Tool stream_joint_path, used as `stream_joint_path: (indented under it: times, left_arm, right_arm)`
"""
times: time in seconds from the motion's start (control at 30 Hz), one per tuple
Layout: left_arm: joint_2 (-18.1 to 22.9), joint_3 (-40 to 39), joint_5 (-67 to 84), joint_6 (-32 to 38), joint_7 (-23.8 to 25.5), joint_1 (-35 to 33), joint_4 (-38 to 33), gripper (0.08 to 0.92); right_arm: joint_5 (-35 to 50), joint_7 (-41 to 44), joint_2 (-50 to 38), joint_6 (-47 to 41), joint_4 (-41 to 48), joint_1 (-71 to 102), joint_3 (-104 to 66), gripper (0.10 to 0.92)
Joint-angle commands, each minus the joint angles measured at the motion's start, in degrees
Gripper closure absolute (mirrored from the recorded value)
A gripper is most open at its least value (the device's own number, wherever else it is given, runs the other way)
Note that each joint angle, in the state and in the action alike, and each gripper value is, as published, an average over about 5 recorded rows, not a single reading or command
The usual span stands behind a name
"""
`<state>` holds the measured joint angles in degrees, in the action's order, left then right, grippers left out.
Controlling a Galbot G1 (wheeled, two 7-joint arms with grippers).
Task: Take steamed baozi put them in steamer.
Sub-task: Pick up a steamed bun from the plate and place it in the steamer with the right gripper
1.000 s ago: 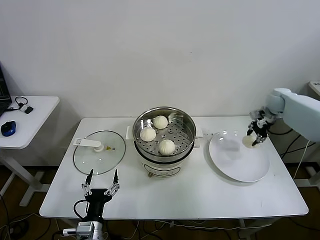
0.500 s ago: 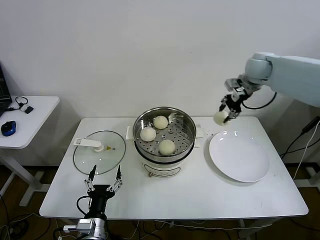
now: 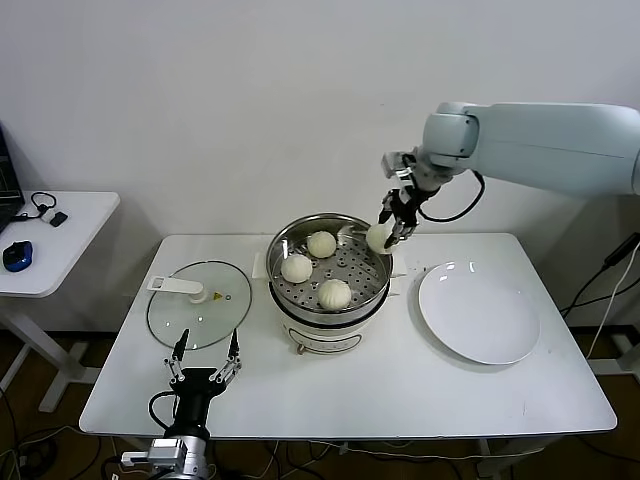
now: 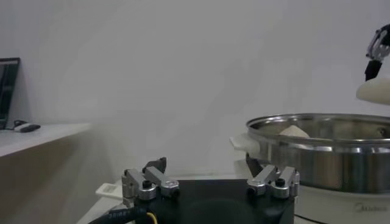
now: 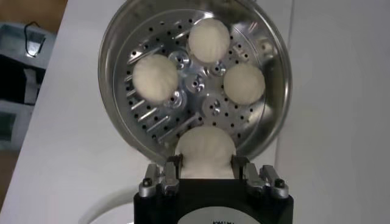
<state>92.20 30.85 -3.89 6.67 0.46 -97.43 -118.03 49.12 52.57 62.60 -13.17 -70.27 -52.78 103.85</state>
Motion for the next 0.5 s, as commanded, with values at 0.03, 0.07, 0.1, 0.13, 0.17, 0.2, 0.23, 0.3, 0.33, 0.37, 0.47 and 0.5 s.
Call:
stream_joint_path:
  times: [0.03,0.07,0.1,0.13,0.17,0.2,0.23,0.3,0.33,0.37,0.47,0.5]
  left_arm:
    - [1.1,0.5,0.5,0.1,-0.1,0.1,0.2,0.177]
    - [1.1,0.6,0.5,0.1,-0.1,0.1,0.3,0.177]
    - [1.0,0.6,0.5,0.1,-0.1,0.1,0.4,0.177]
    - [1.0,0.7,0.6,0.1,-0.1,0.2,0.4,0.177]
    - [1.0,0.7,0.6,0.1,-0.1,0.2,0.5,0.177]
    - [1.0,0.8,0.7,0.1,-0.1,0.3,0.6,0.177]
    - [1.0,0.9,0.8,0.1,-0.1,0.3,0.6,0.177]
    - [1.0,1.0,0.9,0.1,-0.1,0.5,0.7,0.177]
    - [1.0,1.1,0.9,0.1,-0.1,0.6,0.8,0.177]
    - [1.0,1.1,1.0,0.2,-0.2,0.6,0.8,0.177]
    - [1.1,1.1,1.0,0.3,-0.3,0.7,1.0,0.177]
    - [1.1,1.1,1.0,0.3,-0.3,0.7,1.0,0.177]
  right_arm:
    - [1.9,-2.8,4.0,-3.2,3.8,7.9,-2.3,0.465]
    - [1.8,-2.9,4.1,-3.3,4.1,8.3,-2.5,0.465]
    - [1.7,-2.9,4.2,-3.3,4.3,8.8,-2.7,0.465]
    - [1.6,-3.0,4.3,-3.3,4.4,9.2,-2.9,0.465]
    - [1.4,-3.0,4.3,-3.3,4.5,9.5,-3.0,0.465]
    - [1.3,-3.1,4.3,-3.3,4.6,9.8,-3.1,0.465]
    - [1.2,-3.2,4.3,-3.3,4.7,10.1,-3.2,0.465]
    - [1.0,-3.3,4.3,-3.3,4.9,10.6,-3.3,0.465]
    - [1.0,-3.3,4.3,-3.3,5.1,10.9,-3.4,0.465]
    - [0.9,-3.3,4.3,-3.3,5.3,11.3,-3.6,0.465]
    - [0.7,-3.5,4.3,-3.4,5.8,12.2,-4.1,0.465]
    - [0.6,-3.5,4.3,-3.4,5.9,12.4,-4.3,0.465]
